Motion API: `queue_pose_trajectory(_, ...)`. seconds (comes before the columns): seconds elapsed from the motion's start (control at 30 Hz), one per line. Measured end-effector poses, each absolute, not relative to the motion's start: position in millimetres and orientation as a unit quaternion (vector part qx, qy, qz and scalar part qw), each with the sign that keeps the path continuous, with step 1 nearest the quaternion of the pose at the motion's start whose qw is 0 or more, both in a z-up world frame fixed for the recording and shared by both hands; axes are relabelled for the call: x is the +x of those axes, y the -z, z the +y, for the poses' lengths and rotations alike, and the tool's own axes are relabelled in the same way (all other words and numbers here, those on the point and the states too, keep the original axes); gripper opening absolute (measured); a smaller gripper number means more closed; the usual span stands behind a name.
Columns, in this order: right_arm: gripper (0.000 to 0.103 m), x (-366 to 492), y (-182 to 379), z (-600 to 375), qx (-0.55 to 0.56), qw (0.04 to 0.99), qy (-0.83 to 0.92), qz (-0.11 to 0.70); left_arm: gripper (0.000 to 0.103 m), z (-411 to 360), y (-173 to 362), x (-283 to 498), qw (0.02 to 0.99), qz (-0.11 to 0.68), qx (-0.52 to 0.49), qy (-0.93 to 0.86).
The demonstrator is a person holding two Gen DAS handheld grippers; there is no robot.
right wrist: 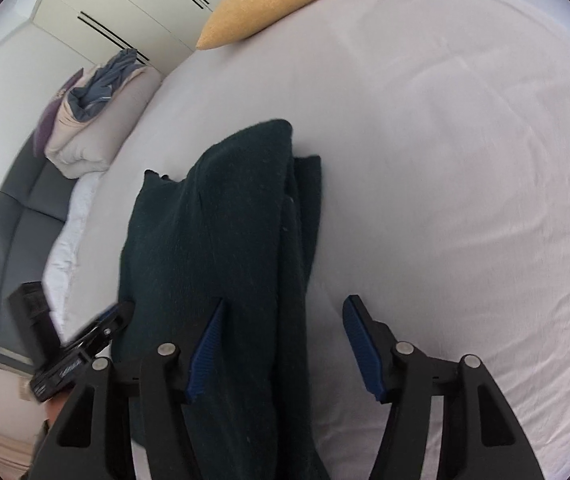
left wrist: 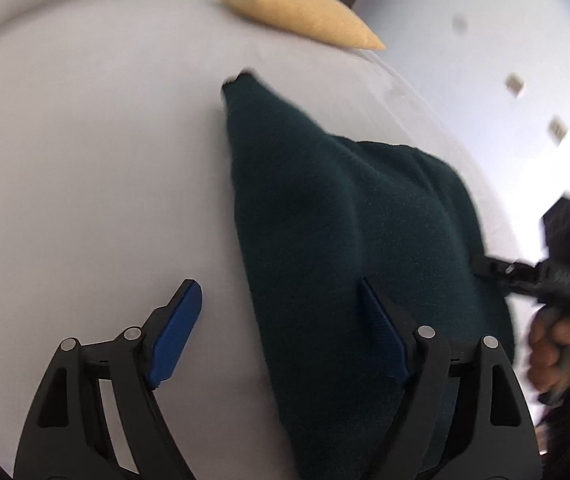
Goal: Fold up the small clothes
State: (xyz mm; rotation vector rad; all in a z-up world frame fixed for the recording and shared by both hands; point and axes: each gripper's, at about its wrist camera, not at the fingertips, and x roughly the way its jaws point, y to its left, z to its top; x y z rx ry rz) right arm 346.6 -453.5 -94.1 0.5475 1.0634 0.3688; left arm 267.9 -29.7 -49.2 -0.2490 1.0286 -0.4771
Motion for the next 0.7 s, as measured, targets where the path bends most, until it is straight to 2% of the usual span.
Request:
queue_pose_trajectory(0.1,0.06,338.9,97.9,-459.8,0.277,0.798,-0.188,0.501,0.08,-28.1,45.6,258.9,0.832,0.489,-0.107,0.239)
queue_pose_trajectory(0.27,0.049,327.0,106.5,-453.9,0.307,0.774,-0.224,0.506,0.08,-27.0,46.8,248.2,0.818,0.497,-0.123,0.261)
queue_pose_trajectory(0.4,0.048,333.2,113.5,-458.6,0.351,0.752,-0.234,0.506,0.091,-24.7,57.0,270.3,0.786,0.524,-0.178,0.277)
queue_pose_trajectory(0.43,0.047,336.6,116.6,-462.2,0.374,0.742,-0.239,0.503,0.091,-26.7,56.4,273.5,0.783,0.528,-0.176,0.277)
queue_pose_trajectory(0.47,0.041,339.7,119.2,-464.6,0.386,0.736,-0.24,0.502,0.092,-30.0,55.0,275.2,0.783,0.531,-0.167,0.277)
queue_pose_trajectory(0.57,0.036,351.6,131.7,-471.2,0.43,0.711,-0.247,0.498,0.091,-43.4,53.2,279.9,0.781,0.544,-0.136,0.276)
queue_pose_trajectory(0.63,0.034,360.6,136.9,-469.1,0.443,0.7,-0.254,0.499,0.082,-45.3,54.0,283.6,0.774,0.55,-0.144,0.28)
queue_pose_trajectory(0.67,0.033,362.7,136.5,-467.7,0.44,0.701,-0.255,0.5,0.07,-45.2,54.3,285.5,0.766,0.554,-0.155,0.286)
queue_pose_trajectory(0.7,0.033,365.6,134.1,-464.1,0.431,0.704,-0.256,0.503,0.065,-45.2,54.2,287.1,0.759,0.559,-0.165,0.29)
